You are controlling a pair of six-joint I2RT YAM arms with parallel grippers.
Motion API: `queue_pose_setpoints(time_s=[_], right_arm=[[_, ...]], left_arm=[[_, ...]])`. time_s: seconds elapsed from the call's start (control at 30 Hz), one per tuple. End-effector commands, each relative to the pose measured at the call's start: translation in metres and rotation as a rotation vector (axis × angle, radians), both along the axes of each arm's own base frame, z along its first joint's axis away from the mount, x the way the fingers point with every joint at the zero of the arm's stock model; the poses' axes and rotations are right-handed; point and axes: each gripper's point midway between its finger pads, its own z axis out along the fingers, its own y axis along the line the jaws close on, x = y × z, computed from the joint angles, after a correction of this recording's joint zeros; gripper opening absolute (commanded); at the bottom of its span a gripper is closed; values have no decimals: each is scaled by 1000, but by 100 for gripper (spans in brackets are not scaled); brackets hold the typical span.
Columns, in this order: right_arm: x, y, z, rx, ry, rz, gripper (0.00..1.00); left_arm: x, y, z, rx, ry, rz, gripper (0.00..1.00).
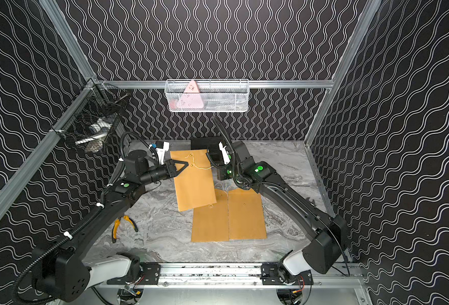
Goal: Open the file bag
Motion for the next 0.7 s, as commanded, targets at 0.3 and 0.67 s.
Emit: queue_pose_setpoints(time_s=[0.3,0.67], right_arm=[[13,24,19,23,-29,75,0],[15,43,38,80,-42,131,0]], left_arm=[[-20,-12,-6,14,3,-60,0],[-26,-28,-15,22,16,-87,0]])
